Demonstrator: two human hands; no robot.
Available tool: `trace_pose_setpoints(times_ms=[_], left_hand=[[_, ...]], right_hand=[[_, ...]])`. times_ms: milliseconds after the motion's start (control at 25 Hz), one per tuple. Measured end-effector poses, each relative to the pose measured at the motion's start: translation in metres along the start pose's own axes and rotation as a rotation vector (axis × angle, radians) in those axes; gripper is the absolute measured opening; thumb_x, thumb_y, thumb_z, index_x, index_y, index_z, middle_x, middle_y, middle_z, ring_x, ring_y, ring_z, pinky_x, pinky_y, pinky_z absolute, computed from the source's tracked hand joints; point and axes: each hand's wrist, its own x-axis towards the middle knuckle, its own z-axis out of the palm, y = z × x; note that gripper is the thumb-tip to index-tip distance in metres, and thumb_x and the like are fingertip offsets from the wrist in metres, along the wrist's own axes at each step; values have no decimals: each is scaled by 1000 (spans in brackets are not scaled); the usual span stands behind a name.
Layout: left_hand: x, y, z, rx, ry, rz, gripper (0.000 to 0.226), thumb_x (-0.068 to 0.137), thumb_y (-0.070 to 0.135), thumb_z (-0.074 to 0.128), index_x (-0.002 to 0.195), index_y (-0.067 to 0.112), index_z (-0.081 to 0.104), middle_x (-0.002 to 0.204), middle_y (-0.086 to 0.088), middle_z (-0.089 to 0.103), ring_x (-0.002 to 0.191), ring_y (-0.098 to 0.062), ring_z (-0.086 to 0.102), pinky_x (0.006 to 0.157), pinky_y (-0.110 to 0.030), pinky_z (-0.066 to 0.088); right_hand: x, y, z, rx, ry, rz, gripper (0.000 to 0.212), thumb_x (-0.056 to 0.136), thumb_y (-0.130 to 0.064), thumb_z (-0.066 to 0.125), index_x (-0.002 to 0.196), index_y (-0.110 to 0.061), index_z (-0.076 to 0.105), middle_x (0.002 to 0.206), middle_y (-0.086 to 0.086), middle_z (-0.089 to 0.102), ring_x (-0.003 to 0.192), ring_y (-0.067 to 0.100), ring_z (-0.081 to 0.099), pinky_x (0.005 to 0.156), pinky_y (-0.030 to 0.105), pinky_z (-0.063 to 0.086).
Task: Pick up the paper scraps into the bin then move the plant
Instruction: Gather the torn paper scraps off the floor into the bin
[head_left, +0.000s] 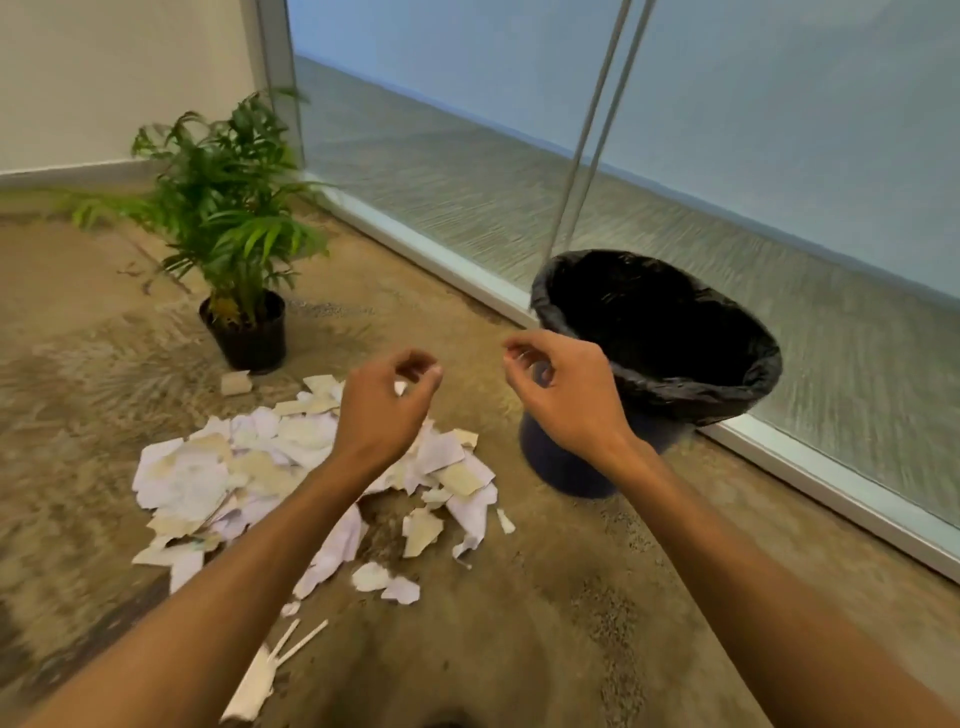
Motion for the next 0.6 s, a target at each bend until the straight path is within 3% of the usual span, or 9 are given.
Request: trace_pose_setpoints(times_ms=[160, 320, 480, 600], left_hand=[[-68, -79, -74, 109, 83, -229, 6, 89, 26, 65, 86, 28, 71, 81, 17, 67, 78, 6, 61, 63, -4, 39], [-120, -143, -124, 229, 178, -481, 11, 90, 27, 64, 79, 29, 67, 76, 12, 67, 71, -5, 61, 60, -27, 46], [-111, -165, -128, 362, 176, -514, 12, 89, 28, 63, 87, 19, 71, 77, 3, 67, 71, -14, 62, 61, -29, 46], [-99, -176, -110, 454, 85, -422, 26, 88, 27, 64, 108, 12, 67, 98, -4, 66, 89, -21, 59, 73, -33, 46]], right_hand=[[-8, -18, 70, 25, -241, -22, 20, 88, -26, 61, 105, -23, 71, 91, -12, 72, 84, 1, 64, 74, 31, 55], [-19, -26, 132, 85, -381, -12, 21, 89, -29, 62, 106, -24, 72, 93, -13, 72, 84, -1, 64, 77, 28, 55], [-32, -34, 177, 64, -489, 36, 25, 88, -36, 64, 108, -22, 71, 101, -8, 72, 90, 7, 65, 76, 31, 53], [-43, -30, 198, -9, -590, 19, 41, 86, -54, 63, 117, -27, 66, 116, -10, 67, 100, 9, 62, 76, 28, 47]])
